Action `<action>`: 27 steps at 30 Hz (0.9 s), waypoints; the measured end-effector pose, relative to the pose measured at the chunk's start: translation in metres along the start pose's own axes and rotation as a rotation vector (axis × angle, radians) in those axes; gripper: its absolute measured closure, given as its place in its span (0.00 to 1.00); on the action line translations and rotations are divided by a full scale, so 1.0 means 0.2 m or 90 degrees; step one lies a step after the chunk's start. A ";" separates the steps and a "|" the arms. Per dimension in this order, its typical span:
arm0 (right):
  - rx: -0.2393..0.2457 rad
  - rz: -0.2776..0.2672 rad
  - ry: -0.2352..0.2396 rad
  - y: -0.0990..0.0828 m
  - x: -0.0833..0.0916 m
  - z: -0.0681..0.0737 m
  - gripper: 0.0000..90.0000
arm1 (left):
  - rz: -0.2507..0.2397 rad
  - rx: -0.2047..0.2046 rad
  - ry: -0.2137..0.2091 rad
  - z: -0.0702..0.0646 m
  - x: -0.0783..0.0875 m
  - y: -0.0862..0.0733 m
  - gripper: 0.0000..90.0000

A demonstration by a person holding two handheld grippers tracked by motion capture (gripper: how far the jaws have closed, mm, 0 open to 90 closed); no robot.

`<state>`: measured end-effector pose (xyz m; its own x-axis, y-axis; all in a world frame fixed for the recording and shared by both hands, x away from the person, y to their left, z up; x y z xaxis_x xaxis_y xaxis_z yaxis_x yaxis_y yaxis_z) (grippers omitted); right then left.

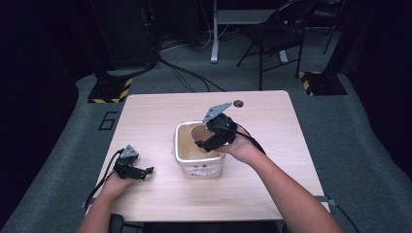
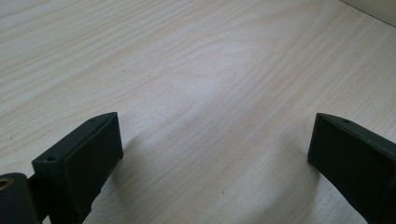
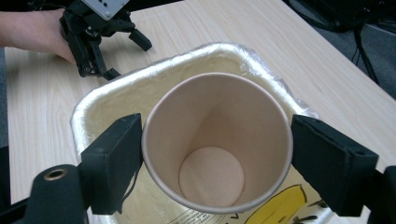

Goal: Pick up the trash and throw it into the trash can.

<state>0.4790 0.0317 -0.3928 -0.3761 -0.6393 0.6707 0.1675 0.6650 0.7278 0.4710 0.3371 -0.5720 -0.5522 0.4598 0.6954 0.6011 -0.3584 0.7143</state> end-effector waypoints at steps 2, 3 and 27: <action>0.001 0.002 0.001 -0.01 -0.01 0.00 0.20 | 0.000 0.000 0.000 0.00 0.00 0.00 0.03; -0.004 0.003 0.007 -0.01 -0.03 0.00 0.20 | 0.000 0.000 0.000 0.00 0.00 0.00 0.03; -0.030 0.002 -0.002 -0.09 -0.04 -0.01 0.15 | 0.001 -0.003 0.000 0.00 0.00 0.00 0.03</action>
<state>0.4818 0.0238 -0.4114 -0.3790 -0.6360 0.6722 0.2115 0.6477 0.7320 0.4708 0.3375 -0.5719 -0.5512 0.4596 0.6963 0.5986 -0.3634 0.7138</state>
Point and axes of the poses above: each handheld gripper's, and its own axes: x roughly backward along the jaws, y roughly out of its top, z roughly to its left, the point moved 6 cm from there along -x, roughly forward along the jaws, and after that the axes turned 6 degrees about x, right-handed, at the moved point
